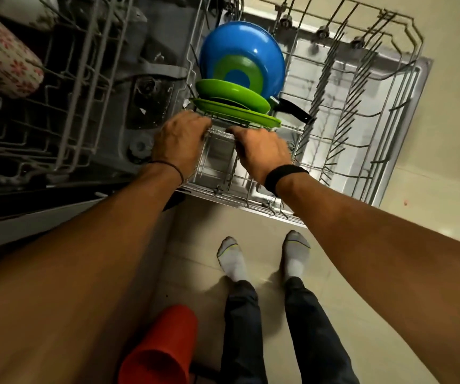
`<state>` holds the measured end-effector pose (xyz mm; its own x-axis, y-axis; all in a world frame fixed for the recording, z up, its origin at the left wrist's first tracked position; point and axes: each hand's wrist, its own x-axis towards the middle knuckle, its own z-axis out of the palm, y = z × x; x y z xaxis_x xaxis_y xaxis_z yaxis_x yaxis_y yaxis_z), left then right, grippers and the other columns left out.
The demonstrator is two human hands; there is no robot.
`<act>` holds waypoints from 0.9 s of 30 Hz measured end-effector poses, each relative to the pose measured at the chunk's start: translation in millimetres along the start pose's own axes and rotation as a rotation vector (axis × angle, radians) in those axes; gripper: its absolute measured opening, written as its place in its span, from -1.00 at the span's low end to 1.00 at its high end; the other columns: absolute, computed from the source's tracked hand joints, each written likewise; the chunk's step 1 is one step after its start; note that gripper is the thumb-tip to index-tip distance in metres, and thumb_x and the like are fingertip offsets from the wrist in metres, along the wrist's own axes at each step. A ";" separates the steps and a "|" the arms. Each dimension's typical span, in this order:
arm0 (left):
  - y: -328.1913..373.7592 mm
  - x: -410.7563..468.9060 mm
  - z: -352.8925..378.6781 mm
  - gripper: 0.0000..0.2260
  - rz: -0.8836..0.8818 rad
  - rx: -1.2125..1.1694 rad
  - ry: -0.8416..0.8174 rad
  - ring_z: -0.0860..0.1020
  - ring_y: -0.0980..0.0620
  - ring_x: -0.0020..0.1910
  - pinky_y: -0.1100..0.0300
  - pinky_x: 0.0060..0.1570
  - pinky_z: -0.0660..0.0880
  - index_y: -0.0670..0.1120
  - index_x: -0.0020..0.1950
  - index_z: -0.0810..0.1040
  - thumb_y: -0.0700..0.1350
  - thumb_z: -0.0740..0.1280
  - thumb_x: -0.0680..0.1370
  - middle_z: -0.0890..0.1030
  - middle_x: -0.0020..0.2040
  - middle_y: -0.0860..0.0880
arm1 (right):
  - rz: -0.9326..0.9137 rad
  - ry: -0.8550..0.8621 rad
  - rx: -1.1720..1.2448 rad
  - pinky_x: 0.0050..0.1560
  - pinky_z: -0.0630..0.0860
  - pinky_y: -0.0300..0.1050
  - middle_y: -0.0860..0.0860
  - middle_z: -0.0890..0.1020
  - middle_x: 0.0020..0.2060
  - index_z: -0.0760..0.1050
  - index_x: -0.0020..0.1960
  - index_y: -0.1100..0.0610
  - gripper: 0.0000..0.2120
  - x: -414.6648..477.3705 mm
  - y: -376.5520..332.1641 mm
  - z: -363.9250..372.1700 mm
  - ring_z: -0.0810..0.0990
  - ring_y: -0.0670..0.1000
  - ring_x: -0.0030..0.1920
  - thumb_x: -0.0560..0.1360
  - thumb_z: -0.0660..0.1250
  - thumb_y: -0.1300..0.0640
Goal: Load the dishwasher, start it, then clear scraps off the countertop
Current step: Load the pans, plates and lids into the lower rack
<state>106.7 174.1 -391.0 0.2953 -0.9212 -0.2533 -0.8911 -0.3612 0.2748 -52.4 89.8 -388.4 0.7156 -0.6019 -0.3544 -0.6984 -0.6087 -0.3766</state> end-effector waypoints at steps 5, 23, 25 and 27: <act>1.0 -0.1 8.2 -0.77 0.004 -0.004 0.046 0.51 -0.21 0.20 -0.09 0.20 0.50 -0.17 0.23 0.58 -0.27 0.30 0.58 0.59 0.19 -0.17 | 0.018 -0.027 -0.013 -0.20 0.31 -0.01 0.15 0.66 0.00 0.49 0.27 0.00 -0.74 18.3 -1.2 9.4 0.62 0.26 0.01 0.65 0.14 0.16; 12.5 -11.6 2.5 -0.38 -0.070 0.117 -0.097 0.14 -0.20 0.60 -0.17 0.49 0.28 -0.10 0.60 0.19 -0.10 0.37 0.59 0.24 0.59 -0.16 | -0.022 -0.073 0.016 0.30 0.44 0.16 0.07 0.47 0.39 0.18 0.54 0.06 -0.37 3.5 -4.9 1.9 0.50 0.20 0.31 0.55 0.35 0.03; 24.8 -20.7 -8.5 -0.38 -0.079 0.119 -0.085 0.14 -0.19 0.60 -0.15 0.50 0.27 -0.09 0.60 0.18 -0.08 0.36 0.60 0.23 0.59 -0.15 | -0.030 -0.065 0.006 0.28 0.45 0.15 0.06 0.48 0.38 0.20 0.53 0.05 -0.39 -9.7 -6.2 -11.8 0.51 0.19 0.31 0.56 0.34 0.00; 37.1 -28.5 -21.0 -0.39 -0.094 0.107 -0.083 0.13 -0.18 0.60 -0.14 0.51 0.25 -0.08 0.61 0.18 -0.06 0.35 0.61 0.22 0.60 -0.14 | -0.028 -0.059 -0.010 0.27 0.43 0.15 0.04 0.48 0.38 0.22 0.51 0.04 -0.43 -21.1 -7.5 -27.1 0.51 0.19 0.31 0.57 0.33 -0.04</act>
<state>72.4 184.0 -354.1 0.3532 -0.8676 -0.3500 -0.8939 -0.4234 0.1472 -62.5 93.1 -354.8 0.7342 -0.5529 -0.3941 -0.6778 -0.6301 -0.3788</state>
